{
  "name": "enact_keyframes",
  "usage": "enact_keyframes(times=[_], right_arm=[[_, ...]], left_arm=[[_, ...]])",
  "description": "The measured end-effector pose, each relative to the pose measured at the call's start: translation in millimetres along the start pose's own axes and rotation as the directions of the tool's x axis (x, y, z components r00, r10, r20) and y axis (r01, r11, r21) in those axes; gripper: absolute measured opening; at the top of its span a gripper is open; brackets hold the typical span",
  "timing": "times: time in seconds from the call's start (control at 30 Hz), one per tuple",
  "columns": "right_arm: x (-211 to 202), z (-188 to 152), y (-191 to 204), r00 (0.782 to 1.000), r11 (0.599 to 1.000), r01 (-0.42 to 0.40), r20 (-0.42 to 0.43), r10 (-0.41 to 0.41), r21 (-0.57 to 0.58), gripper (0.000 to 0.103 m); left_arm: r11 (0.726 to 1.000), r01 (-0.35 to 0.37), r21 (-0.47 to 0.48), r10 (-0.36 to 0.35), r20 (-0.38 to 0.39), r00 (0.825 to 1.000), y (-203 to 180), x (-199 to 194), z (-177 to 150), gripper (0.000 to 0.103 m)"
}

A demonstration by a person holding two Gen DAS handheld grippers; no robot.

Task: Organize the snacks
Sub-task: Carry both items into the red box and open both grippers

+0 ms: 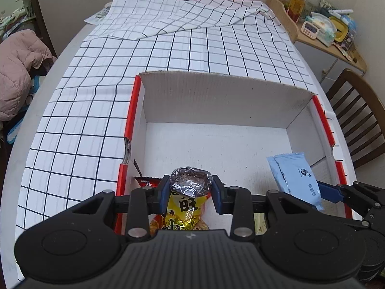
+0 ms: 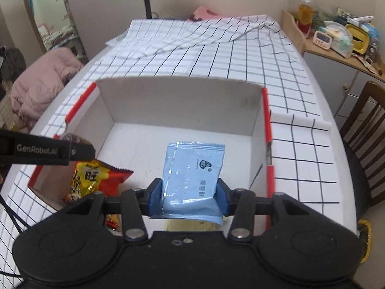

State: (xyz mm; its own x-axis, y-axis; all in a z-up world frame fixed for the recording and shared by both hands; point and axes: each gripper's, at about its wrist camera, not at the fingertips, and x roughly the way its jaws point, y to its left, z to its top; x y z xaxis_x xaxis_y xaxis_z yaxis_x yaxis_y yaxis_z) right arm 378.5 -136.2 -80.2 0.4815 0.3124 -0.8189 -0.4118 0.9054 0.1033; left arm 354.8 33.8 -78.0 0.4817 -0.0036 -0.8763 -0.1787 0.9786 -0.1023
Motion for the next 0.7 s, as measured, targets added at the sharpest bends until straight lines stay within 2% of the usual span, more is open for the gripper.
enact_keyframes(times=[0.23, 0.37, 0.7], right_arm=[[16.1, -1.2, 1.6, 0.999, 1.000, 0.003, -0.046, -0.003, -0.006, 0.046], [19.3, -2.8, 2.4, 0.998, 1.000, -0.001, -0.063, 0.001, -0.003, 0.046], [6.9, -0.7, -3.6, 1.000, 0.999, -0.010, -0.016, 0.011, 0.037, 0.047]], left_arm=[[1.000, -0.016, 0.027, 0.017, -0.045, 0.999, -3.3, 15.7, -2.4, 0.034], [0.999, -0.014, 0.032, 0.015, -0.044, 0.999, -3.6, 16.7, -3.5, 0.034], [0.999, 0.021, 0.035, -0.021, 0.005, 1.000, -4.1, -4.0, -4.3, 0.036]])
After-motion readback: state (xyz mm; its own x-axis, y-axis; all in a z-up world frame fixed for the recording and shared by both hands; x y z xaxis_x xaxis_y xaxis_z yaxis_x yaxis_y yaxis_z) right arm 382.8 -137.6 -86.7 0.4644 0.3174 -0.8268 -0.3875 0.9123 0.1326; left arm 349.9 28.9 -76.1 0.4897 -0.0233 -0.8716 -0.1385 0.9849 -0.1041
